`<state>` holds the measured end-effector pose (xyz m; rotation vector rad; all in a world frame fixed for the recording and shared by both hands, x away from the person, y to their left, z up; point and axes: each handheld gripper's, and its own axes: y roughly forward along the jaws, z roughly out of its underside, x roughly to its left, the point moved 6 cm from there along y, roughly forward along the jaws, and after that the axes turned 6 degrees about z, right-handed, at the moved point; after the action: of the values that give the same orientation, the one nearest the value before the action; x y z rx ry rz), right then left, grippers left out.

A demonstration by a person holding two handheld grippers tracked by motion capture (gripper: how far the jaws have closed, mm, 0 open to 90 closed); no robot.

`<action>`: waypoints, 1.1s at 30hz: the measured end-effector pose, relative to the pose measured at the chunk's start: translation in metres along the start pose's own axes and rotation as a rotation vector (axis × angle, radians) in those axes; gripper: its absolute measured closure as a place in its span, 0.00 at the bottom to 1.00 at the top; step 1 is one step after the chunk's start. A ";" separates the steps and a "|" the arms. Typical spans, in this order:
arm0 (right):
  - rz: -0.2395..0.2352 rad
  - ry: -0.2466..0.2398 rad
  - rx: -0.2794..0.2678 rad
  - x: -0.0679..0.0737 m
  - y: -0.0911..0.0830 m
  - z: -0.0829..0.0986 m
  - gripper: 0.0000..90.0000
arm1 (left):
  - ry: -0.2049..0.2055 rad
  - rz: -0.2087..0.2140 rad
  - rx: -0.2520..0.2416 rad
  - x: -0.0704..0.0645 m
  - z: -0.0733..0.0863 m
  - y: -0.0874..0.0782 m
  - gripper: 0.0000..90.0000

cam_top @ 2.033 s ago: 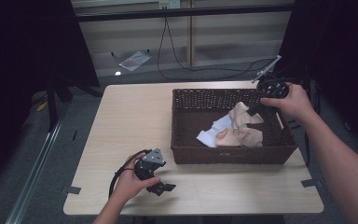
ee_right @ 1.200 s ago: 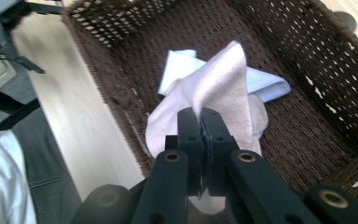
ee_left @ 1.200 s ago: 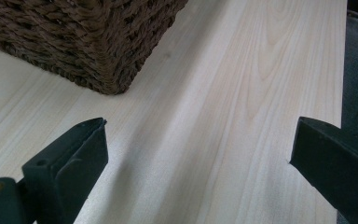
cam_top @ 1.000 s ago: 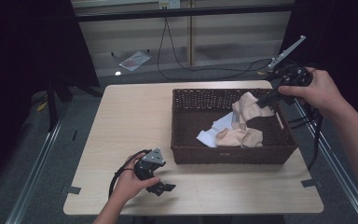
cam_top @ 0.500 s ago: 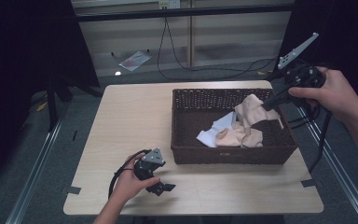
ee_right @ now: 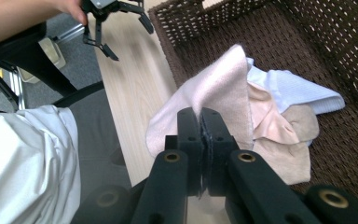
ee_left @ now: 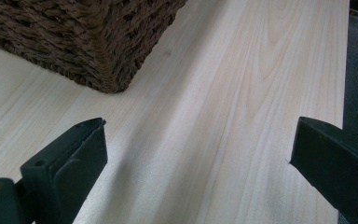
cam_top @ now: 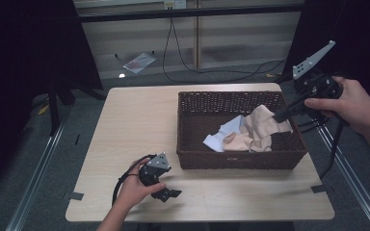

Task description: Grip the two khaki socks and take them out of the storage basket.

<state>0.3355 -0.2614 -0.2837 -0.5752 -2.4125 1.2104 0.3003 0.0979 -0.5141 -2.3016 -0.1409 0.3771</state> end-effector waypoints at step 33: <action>-0.052 -0.068 0.069 0.023 0.018 0.018 0.98 | -0.002 0.009 -0.017 -0.001 0.000 0.004 0.04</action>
<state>0.3105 -0.2513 -0.3049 -0.4548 -2.4151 1.3052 0.2995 0.0954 -0.5171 -2.3191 -0.1350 0.3847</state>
